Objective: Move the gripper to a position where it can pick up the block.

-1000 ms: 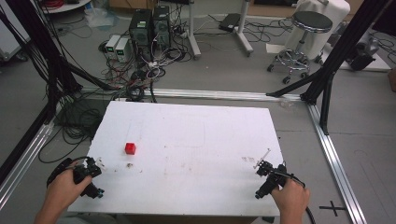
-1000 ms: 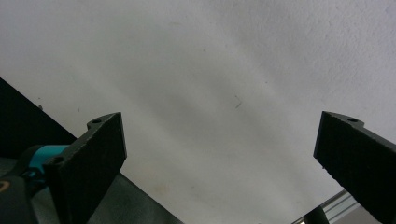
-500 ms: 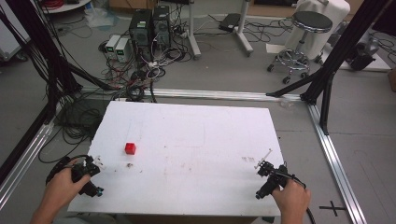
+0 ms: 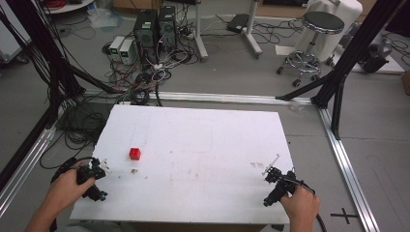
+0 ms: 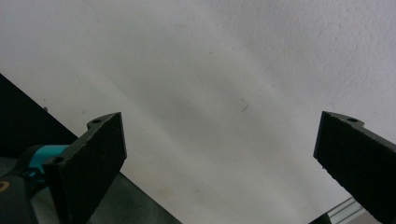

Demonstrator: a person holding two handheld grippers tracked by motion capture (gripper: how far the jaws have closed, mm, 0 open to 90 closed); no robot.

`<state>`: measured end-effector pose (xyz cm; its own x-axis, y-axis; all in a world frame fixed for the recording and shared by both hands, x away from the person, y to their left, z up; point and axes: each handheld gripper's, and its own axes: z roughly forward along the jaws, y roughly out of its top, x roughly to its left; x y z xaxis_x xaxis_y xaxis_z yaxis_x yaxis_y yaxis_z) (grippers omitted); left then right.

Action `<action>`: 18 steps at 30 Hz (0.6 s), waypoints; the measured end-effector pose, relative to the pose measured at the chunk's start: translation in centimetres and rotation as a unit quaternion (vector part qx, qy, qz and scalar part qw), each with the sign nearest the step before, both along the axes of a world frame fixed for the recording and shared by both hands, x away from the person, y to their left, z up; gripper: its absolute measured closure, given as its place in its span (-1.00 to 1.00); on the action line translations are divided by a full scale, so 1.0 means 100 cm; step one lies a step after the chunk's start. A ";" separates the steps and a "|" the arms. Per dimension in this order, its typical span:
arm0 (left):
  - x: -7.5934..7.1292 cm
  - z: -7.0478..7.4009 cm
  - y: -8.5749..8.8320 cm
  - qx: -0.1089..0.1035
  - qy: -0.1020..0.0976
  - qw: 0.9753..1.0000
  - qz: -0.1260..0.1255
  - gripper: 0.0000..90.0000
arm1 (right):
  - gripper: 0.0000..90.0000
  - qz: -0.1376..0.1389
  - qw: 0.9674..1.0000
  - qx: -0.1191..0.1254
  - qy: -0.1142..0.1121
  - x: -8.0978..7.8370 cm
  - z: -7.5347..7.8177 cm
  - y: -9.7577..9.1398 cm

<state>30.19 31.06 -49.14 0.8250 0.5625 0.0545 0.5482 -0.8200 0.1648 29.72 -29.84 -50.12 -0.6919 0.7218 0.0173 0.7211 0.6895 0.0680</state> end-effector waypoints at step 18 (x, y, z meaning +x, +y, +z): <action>0.045 0.014 -0.006 0.040 0.007 0.996 -0.075 -0.48 | -0.97 0.005 1.000 -0.001 0.004 0.002 -0.002 0.004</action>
<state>34.70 30.42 -47.73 0.9006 0.4269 0.0818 0.4199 -0.9031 0.0894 29.95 -29.44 -50.33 -0.6989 0.7149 0.0217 0.7147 0.6969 0.0597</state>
